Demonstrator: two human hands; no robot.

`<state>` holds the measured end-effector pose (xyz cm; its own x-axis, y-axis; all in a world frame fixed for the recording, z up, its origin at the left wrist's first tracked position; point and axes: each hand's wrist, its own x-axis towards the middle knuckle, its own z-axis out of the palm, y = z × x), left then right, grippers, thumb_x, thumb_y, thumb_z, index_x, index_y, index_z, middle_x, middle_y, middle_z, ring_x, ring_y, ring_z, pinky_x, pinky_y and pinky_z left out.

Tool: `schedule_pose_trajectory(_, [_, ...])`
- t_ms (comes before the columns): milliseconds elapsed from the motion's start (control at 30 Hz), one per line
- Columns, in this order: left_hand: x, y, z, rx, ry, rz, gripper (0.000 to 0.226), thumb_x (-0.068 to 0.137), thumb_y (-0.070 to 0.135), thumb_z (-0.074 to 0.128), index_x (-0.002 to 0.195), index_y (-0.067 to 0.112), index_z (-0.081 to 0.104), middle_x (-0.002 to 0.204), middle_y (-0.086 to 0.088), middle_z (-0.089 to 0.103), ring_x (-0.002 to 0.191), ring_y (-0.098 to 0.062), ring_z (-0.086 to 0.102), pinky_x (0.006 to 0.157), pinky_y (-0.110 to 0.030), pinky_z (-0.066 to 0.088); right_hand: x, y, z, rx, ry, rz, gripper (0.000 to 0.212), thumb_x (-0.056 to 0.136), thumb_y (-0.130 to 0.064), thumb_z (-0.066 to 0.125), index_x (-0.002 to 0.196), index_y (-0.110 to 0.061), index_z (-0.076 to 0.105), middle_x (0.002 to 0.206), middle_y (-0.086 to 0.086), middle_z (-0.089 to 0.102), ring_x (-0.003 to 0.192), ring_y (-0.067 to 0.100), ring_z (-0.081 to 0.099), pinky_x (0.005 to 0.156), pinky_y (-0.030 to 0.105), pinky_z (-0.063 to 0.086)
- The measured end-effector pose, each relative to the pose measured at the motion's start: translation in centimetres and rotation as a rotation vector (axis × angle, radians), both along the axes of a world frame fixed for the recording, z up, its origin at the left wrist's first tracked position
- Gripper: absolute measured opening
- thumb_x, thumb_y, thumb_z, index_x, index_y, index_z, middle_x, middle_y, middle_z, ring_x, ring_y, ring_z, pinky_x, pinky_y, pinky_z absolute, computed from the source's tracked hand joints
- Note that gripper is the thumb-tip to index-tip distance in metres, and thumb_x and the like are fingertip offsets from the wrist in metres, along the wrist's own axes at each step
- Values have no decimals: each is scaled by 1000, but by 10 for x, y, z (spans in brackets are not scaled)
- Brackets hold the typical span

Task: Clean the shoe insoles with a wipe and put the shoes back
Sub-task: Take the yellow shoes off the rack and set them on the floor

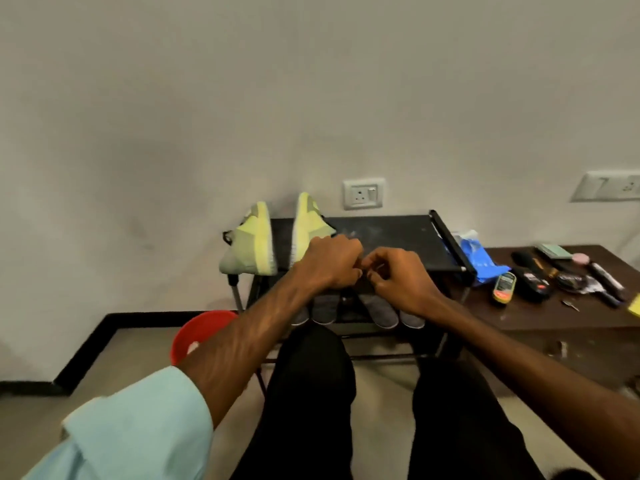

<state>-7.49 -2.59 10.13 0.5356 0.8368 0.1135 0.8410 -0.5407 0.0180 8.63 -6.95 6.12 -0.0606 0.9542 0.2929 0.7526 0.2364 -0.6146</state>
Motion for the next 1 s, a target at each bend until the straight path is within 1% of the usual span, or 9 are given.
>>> schedule_pose_trajectory(133, [-47, 9, 1, 98, -167, 174, 18, 92, 31, 61, 105, 21, 68, 105, -6, 70, 99, -30, 65, 75, -36, 40, -35, 25, -3, -12, 26, -12, 22, 86, -6, 70, 108, -9, 71, 89, -2, 73, 76, 9, 67, 75, 26, 57])
schedule_pose_trajectory(233, [-76, 17, 0, 173, -353, 322, 17, 92, 22, 58, 104, 19, 70, 105, -4, 71, 99, -28, 65, 73, -35, 43, -53, 45, -6, -157, 80, -50, 27, 89, -20, 74, 113, -14, 62, 89, -1, 73, 80, 12, 70, 77, 32, 59])
schedule_pose_trajectory(300, [-91, 18, -3, 198, -423, 421, 18, 91, 18, 58, 106, 14, 69, 104, -5, 71, 98, -27, 65, 72, -36, 45, -61, 56, -11, -315, 248, -70, 34, 92, -29, 74, 115, -15, 53, 95, 7, 73, 80, 19, 73, 68, 34, 61])
schedule_pose_trajectory(400, [-112, 17, -16, 165, -439, 544, 29, 89, 18, 65, 117, 10, 65, 116, -11, 65, 107, -30, 61, 80, -39, 51, -69, 68, -19, -491, 563, -62, 47, 97, -36, 71, 127, -5, 50, 99, 19, 74, 76, 25, 74, 65, 36, 62])
schedule_pose_trajectory(567, [-130, 18, -33, 180, -487, 578, 35, 95, 31, 62, 124, 12, 58, 126, -13, 57, 115, -30, 55, 91, -44, 50, -85, 82, -27, -528, 773, -50, 49, 98, -40, 68, 126, -1, 59, 98, 25, 75, 78, 28, 76, 66, 36, 64])
schedule_pose_trajectory(667, [-144, 22, -36, 195, -555, 710, 53, 90, 37, 68, 131, 10, 50, 132, -14, 52, 121, -32, 50, 96, -47, 48, -91, 89, -32, -552, 875, -83, 51, 94, -35, 74, 126, 1, 58, 101, 26, 74, 86, 32, 78, 71, 37, 64])
schedule_pose_trajectory(800, [-166, 27, -47, -262, -988, 952, 82, 80, 49, 77, 139, 6, 41, 137, -15, 52, 122, -34, 54, 98, -46, 52, -90, 96, -30, -622, 955, -71, 55, 86, -26, 82, 128, 1, 59, 110, 22, 74, 91, 33, 77, 78, 38, 64])
schedule_pose_trajectory(900, [-175, 28, -55, -457, -1196, 916, 72, 80, 54, 76, 128, 4, 56, 117, -15, 67, 101, -30, 69, 90, -44, 59, -90, 99, -27, -674, 1054, -46, 57, 82, -17, 84, 130, 1, 59, 116, 21, 72, 97, 35, 76, 91, 43, 62])
schedule_pose_trajectory(1000, [-176, 30, -55, -680, -1495, 808, 64, 80, 37, 84, 128, 9, 53, 111, -20, 69, 90, -31, 75, 81, -42, 63, -90, 98, -26, -736, 1156, 26, 58, 82, -12, 82, 133, -1, 57, 120, 25, 70, 102, 40, 74, 82, 45, 64])
